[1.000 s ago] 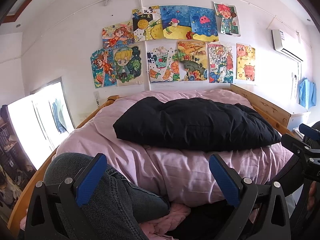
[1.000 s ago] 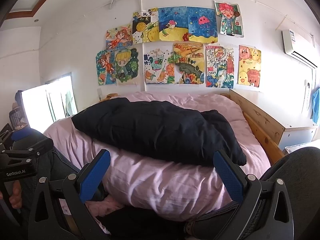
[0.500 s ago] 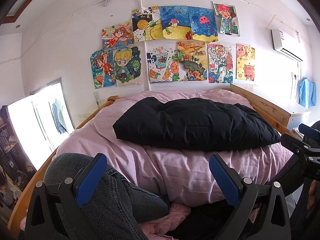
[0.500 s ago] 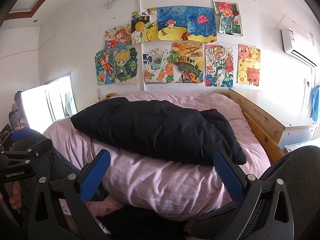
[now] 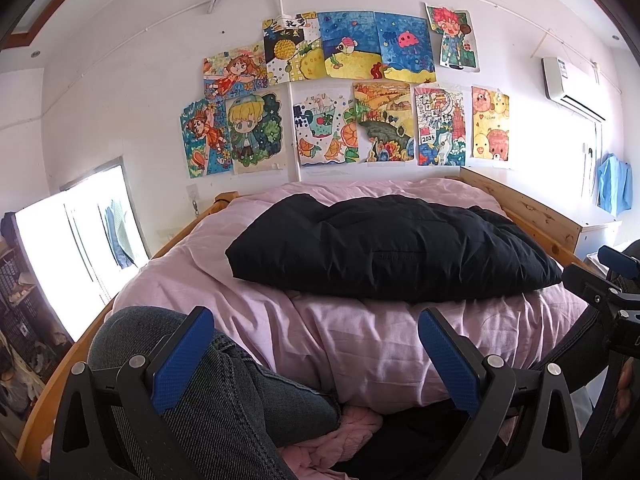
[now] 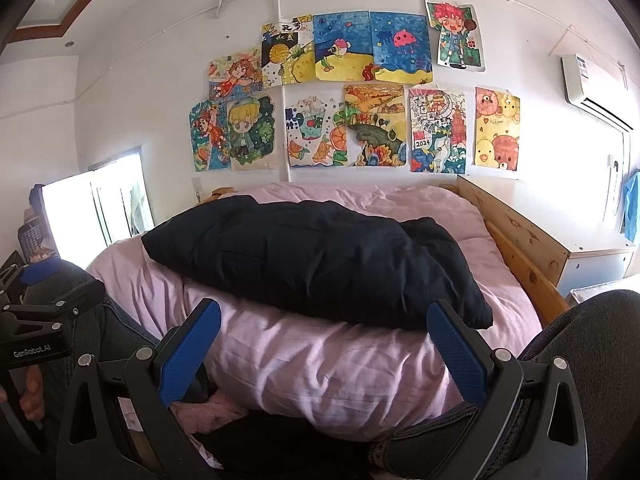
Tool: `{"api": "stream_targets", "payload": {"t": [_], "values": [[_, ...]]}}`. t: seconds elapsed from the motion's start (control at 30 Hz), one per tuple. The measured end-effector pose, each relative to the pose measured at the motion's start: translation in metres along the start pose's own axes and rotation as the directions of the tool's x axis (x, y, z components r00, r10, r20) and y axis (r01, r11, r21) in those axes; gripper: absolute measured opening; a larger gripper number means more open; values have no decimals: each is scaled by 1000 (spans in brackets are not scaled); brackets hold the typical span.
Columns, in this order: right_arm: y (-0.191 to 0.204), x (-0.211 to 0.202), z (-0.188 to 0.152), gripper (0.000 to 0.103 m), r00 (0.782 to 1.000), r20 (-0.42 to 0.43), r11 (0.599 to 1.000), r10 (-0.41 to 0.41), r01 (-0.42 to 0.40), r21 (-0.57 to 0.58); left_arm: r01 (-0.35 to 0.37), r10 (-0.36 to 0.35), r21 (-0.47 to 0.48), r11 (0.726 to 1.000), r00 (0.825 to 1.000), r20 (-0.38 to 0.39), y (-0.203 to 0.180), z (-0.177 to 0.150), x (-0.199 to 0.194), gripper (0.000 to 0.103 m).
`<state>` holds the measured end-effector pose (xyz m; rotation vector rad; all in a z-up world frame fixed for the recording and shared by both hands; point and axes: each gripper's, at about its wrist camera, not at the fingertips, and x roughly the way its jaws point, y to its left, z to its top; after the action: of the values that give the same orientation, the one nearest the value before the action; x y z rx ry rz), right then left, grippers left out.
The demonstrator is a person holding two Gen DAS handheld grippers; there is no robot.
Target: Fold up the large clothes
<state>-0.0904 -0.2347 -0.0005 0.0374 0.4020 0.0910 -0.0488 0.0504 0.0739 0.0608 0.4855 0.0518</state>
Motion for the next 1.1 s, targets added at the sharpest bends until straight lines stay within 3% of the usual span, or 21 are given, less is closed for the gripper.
{"api": "stream_targets", "payload": {"t": [1.1], "values": [[-2,0,1,101,1000,-2,1000,1,-1,1,5,-5,10,1000,1000,2,9,0,2,103]]}}
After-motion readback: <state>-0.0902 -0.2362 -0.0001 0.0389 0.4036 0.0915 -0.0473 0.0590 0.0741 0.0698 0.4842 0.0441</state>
